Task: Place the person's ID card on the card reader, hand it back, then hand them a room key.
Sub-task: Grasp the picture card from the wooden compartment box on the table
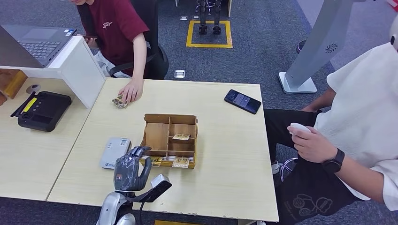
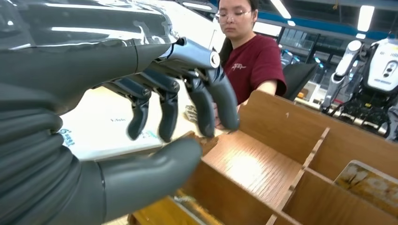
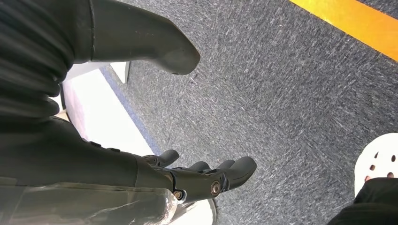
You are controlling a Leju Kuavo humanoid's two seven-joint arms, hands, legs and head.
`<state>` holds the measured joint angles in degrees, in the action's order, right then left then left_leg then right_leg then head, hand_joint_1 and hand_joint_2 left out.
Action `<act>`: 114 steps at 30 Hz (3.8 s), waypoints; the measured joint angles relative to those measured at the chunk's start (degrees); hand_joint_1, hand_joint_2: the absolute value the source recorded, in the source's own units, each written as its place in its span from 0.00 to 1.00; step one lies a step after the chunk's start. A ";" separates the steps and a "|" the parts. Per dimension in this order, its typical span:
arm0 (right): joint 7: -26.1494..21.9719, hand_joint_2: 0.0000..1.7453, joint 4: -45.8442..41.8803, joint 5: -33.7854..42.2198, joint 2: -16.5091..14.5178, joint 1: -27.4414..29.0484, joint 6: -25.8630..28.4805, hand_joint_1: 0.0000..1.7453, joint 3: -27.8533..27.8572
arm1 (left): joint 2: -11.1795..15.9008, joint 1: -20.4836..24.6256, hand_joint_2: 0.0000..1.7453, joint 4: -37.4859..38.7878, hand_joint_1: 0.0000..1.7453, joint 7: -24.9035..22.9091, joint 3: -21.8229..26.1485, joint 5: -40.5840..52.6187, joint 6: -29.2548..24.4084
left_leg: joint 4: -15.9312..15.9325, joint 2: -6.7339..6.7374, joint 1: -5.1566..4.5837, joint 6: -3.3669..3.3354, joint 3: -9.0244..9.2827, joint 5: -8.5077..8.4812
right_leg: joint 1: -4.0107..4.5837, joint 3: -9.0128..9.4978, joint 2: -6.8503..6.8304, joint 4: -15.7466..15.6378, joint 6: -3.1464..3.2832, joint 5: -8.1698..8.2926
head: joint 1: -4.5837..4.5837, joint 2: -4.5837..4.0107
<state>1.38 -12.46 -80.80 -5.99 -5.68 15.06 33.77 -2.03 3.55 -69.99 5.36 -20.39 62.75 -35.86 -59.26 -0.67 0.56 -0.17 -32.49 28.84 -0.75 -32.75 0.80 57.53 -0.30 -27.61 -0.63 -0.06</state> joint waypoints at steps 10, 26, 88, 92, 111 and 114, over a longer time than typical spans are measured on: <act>0.00 1.00 0.00 0.04 -0.02 0.00 0.30 0.00 0.00 | -0.01 -0.50 1.00 -1.71 0.00 0.28 0.00 0.09 0.39 | 0.00 -0.01 0.00 -0.01 0.07 -0.01 | 0.00 0.08 -0.01 0.00 0.00 0.00 | 0.00 -0.01; 0.00 1.00 0.00 0.04 -0.02 -0.01 0.30 0.00 -0.02 | -0.03 -0.66 1.00 -2.42 0.00 0.28 0.00 0.11 0.49 | 0.00 -0.01 0.00 -0.02 0.12 -0.02 | 0.00 0.13 -0.01 0.00 0.00 0.00 | -0.01 -0.01; 0.20 1.00 0.00 0.43 -0.02 -0.25 -0.42 0.00 -0.39 | 3.02 0.39 1.00 -5.05 0.00 -2.35 -1.01 8.21 0.30 | 0.00 0.00 0.01 -0.02 0.14 -0.02 | 0.01 0.12 0.00 0.00 0.00 0.00 | -0.02 0.00; 0.24 1.00 0.01 0.83 0.00 0.07 -0.35 0.00 -0.38 | 3.72 -1.22 1.00 -7.08 0.00 1.07 -2.25 3.35 0.96 | 0.00 0.00 0.00 -0.01 0.13 0.00 | 0.01 0.12 0.00 0.00 0.00 -0.02 | -0.01 0.01; -0.23 1.00 0.07 1.59 0.00 1.13 -0.06 0.00 -0.25 | 7.97 -7.56 1.00 -12.38 0.00 4.04 -7.15 6.42 -1.26 | 0.00 0.01 0.00 -0.01 0.12 0.01 | 0.01 0.09 0.01 0.00 -0.01 -0.03 | -0.01 0.00; -0.47 1.00 0.07 1.70 0.00 1.07 0.32 0.00 -0.23 | 8.16 -8.41 1.00 -12.38 0.00 2.16 -9.90 8.54 -2.86 | 0.00 0.01 0.00 -0.02 0.09 0.02 | 0.00 0.09 0.01 -0.01 -0.02 -0.04 | -0.01 0.00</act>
<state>0.91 -12.39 -79.10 -5.99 -4.61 15.39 33.54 6.14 -4.86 -82.37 7.52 -30.29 71.29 -38.72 -59.26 -0.66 0.56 -0.19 -32.40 28.86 -0.74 -32.66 0.80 57.53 -0.31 -27.66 -0.64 -0.06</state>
